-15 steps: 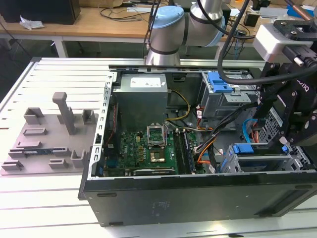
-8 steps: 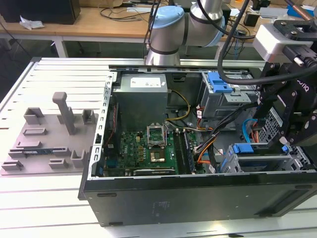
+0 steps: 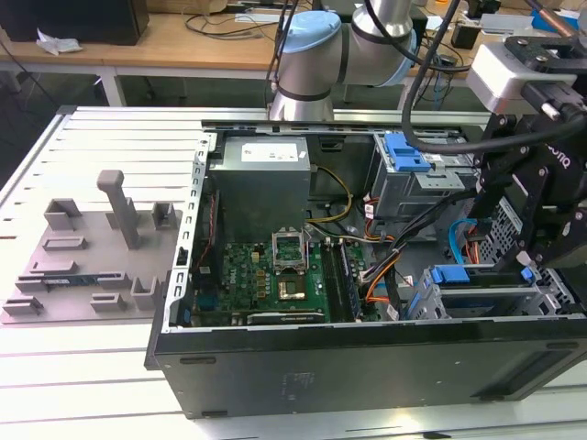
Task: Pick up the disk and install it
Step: 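Insert the first disk wire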
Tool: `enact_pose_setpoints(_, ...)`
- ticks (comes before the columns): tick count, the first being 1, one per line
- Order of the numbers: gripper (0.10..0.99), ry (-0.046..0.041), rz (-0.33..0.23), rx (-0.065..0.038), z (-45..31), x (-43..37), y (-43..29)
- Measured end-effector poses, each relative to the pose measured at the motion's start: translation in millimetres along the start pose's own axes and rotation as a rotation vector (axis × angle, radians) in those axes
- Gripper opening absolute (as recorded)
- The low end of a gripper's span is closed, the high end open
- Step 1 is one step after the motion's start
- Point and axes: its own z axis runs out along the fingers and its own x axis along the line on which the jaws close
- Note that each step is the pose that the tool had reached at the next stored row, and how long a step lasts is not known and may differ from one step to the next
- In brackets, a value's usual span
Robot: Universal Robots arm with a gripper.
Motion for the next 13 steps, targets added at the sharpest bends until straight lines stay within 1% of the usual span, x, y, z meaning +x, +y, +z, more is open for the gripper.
enact_pose_setpoints(2,0.682,0.0757,0.002,-0.002,0.0,-11.0,-0.1)
enact_pose_setpoints(3,0.682,0.0960,0.002,-0.002,0.2,-14.9,-0.2)
enact_pose_setpoints(4,0.682,0.1186,0.003,-0.003,0.1,-19.5,-0.3)
enact_pose_setpoints(5,0.682,0.1455,0.003,-0.003,0.0,-25.0,-0.4)
enact_pose_setpoints(6,0.682,0.1631,0.003,-0.003,0.2,-28.5,-0.5)
enact_pose_setpoints(7,0.682,0.2081,0.004,-0.004,0.1,-36.4,-0.6)
enact_pose_setpoints(8,0.682,0.2339,0.005,-0.005,0.2,-40.9,-0.7)
enact_pose_setpoints(9,0.682,0.2679,0.006,-0.005,0.1,-46.7,-0.8)
enact_pose_setpoints(10,0.682,0.2870,0.006,-0.005,0.1,-49.8,-0.9)
enact_pose_setpoints(11,0.682,0.3034,0.006,-0.005,0.1,-52.5,-0.9)
enact_pose_setpoints(12,0.682,0.3245,0.007,-0.006,0.2,-56.0,-1.0)
enact_pose_setpoints(13,0.682,0.3416,0.007,-0.006,0.1,-58.8,-1.0)
